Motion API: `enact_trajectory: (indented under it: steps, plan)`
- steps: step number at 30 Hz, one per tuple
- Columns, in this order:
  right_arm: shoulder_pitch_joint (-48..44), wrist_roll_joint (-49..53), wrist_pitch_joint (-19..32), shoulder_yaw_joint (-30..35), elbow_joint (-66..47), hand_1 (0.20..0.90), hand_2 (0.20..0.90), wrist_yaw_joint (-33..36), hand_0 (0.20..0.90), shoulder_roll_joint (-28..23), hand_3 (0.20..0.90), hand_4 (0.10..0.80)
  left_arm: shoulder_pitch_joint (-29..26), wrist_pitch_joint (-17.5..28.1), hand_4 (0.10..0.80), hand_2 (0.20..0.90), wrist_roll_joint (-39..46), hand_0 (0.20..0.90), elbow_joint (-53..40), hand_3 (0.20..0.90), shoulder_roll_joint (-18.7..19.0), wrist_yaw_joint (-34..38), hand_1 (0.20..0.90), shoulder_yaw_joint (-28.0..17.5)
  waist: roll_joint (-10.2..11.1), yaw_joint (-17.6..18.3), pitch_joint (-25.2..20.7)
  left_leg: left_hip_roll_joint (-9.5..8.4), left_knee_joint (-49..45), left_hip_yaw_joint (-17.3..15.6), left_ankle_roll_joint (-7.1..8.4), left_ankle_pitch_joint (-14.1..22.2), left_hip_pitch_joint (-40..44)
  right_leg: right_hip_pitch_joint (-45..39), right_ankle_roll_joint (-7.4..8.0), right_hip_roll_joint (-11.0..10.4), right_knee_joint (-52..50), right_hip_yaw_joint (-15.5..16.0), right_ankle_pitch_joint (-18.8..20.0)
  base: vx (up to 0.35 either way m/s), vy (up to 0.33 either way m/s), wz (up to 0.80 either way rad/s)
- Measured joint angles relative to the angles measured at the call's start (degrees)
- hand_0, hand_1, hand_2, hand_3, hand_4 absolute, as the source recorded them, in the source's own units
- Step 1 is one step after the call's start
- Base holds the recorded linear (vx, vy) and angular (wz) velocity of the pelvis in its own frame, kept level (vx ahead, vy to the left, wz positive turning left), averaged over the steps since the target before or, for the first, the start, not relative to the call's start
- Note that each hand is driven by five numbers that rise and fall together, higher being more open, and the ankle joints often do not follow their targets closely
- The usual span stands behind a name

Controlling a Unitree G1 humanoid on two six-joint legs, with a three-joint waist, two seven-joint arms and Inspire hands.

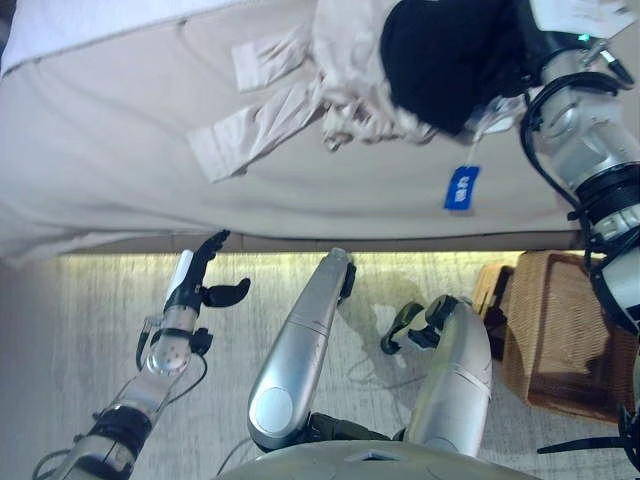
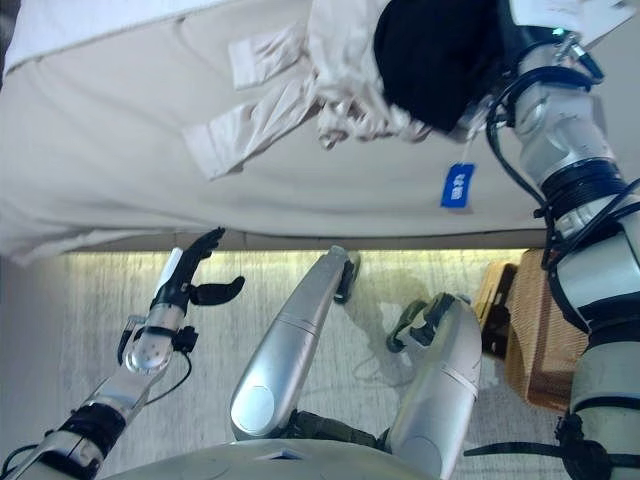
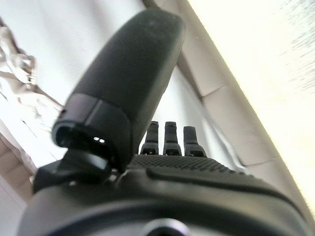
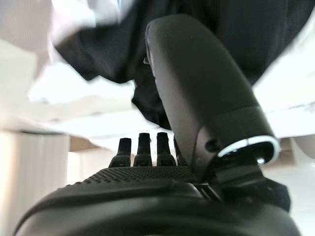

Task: Pick up the clothes from the bed and place them into the basket

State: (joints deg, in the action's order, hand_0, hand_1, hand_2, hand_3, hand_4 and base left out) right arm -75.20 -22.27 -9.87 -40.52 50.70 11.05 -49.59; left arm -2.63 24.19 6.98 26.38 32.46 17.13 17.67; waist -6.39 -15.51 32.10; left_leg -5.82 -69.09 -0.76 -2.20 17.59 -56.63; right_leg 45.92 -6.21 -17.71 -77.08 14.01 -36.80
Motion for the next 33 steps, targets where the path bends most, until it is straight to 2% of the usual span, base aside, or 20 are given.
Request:
enact_trajectory:
  steps: [1,2,3,4,6,11,17,18,19,25,28,33]
  plan:
    - [0.09,0.63,0.1,-1.25,0.71,0.9,0.9,-0.23,0.9,0.86,0.9,0.8,1.42,0.48,0.8,0.9,0.58,0.9,-0.78,0.9,0.27,0.23,0.9,-0.45,-0.12,-0.87,-0.07,-0.14,-3.23,1.81,0.21,2.65,2.39,1.51,0.06,0.26,-1.29,0.39,-0.02,-0.039,0.03,-0.02]
    - [0.04,0.86,0.07,-1.55,1.05,0.9,0.9,-0.24,0.9,0.82,0.9,0.8,1.51,0.36,0.8,0.9,0.9,0.9,-0.53,0.9,0.32,0.23,0.9,-0.4,-0.03,-0.63,-0.01,-0.39,-3.41,2.31,0.98,4.73,0.96,2.39,0.15,0.07,-1.76,0.67,0.03,-0.028,0.041,0.19]
    - [-0.03,0.96,-0.05,-1.75,2.34,0.9,0.9,-0.57,0.9,0.84,0.9,0.8,0.51,-0.27,0.8,0.9,1.2,0.9,-0.36,0.9,-0.12,0.18,0.9,-0.25,-0.03,-0.81,-0.01,-0.61,-3.24,2.42,1.13,4.54,-0.36,3.7,0.23,0.32,-2.14,0.86,0.09,-0.008,0.028,0.37]
    - [-0.08,0.96,0.02,-1.86,2.94,0.9,0.9,-0.65,0.9,0.87,0.9,0.8,0.45,-0.27,0.8,0.9,1.49,0.9,-0.5,0.9,-0.12,0.18,0.9,-0.05,-0.03,-1.06,-0.01,-0.61,-3.35,2.19,0.6,4.09,-0.74,4.08,0.31,0.23,-2.4,0.79,0.2,-0.003,0.005,0.3]
    - [-1.44,0.9,0.46,-2.12,5.37,0.9,0.9,-0.65,0.9,0.99,0.9,0.8,1.75,-0.1,0.8,0.9,3.3,0.9,-1.12,0.9,0.19,0.27,0.9,-0.39,-0.03,-2.34,-0.01,-0.59,-5.18,2.03,0.54,3.78,-2.05,5.36,0.28,0.17,-4.26,-0.02,0.13,0.001,-0.057,0.06]
    - [-7.65,3.76,0.43,-2.55,8.32,0.9,0.9,-0.49,0.9,0.81,0.9,0.8,2.76,-0.06,0.8,0.9,5.46,0.9,-0.82,0.9,0.27,0.16,0.9,-1.73,-0.03,-3.56,-0.01,-0.62,-7.82,3.4,0.79,3.39,-6.5,8.64,0.24,0.4,-6.22,1.23,0.38,-0.012,-0.073,0.05]
    - [-10.25,7.53,0.66,-3.7,9.48,0.9,0.9,-0.57,0.9,0.96,0.9,0.8,3.41,2.56,0.8,0.9,5.36,0.9,-0.92,0.9,0.36,-0.35,0.9,-1.84,-0.03,-3.71,-0.01,-1.11,-8.53,4.38,0.87,3.34,-7.62,8.97,0.17,0.41,-6.4,2.52,0.41,-0.006,-0.008,0.06]
    - [-10.72,7.68,0.85,-4.31,9.97,0.585,0.585,-0.71,0.585,0.98,0.532,0.432,3.42,3.6,0.8,0.9,5.36,0.9,-0.93,0.9,0.36,-0.35,0.9,-1.85,-0.03,-3.71,-0.01,-1.09,-8.53,4.45,0.87,3.34,-7.62,8.99,0.17,0.41,-6.4,2.52,0.41,0.0,0.0,0.0]
    - [-10.81,7.68,0.87,-4.34,9.97,0.3,0.3,-0.77,0.3,0.98,0.2,0.1,3.41,3.77,0.8,0.9,5.36,0.9,-1.03,0.9,0.36,-0.35,0.9,-1.85,-0.03,-3.7,-0.01,-1.09,-8.53,4.47,0.87,3.35,-7.62,8.99,0.17,0.41,-6.4,2.53,0.41,0.0,0.0,0.0]
    - [-13.37,7.62,1.13,-5.23,12.48,0.3,0.3,-1.17,0.3,0.94,0.2,0.1,3.41,5.03,0.8,0.9,5.34,0.9,-1.6,0.9,0.51,-0.38,0.9,-1.9,-0.03,-3.84,-0.01,-1.04,-8.53,4.57,0.87,3.35,-7.48,8.8,0.17,0.37,-6.39,2.61,0.41,0.037,-0.023,0.01]
    - [-13.54,7.62,1.12,-5.32,13.04,0.3,0.3,-1.42,0.3,0.76,0.2,0.1,3.43,5.33,0.8,0.9,5.32,0.9,-1.6,0.9,1.18,-0.6,0.9,-1.9,-0.03,-4.53,-0.01,-0.28,-8.56,4.24,0.87,3.35,-7.02,8.38,0.17,0.37,-6.28,2.47,0.42,0.031,-0.013,-0.04]
    - [-13.36,7.69,1.25,-5.47,14.27,0.3,0.3,-3.05,0.3,1.05,0.2,0.1,4.26,6.18,0.8,0.9,3.96,0.9,-3.18,0.9,2.54,-0.4,0.9,-1.9,-0.03,-4.83,-0.01,-0.1,-8.26,4.0,0.6,3.5,-4.79,6.17,0.16,0.4,-5.62,2.33,0.45,0.037,-0.009,-0.02]
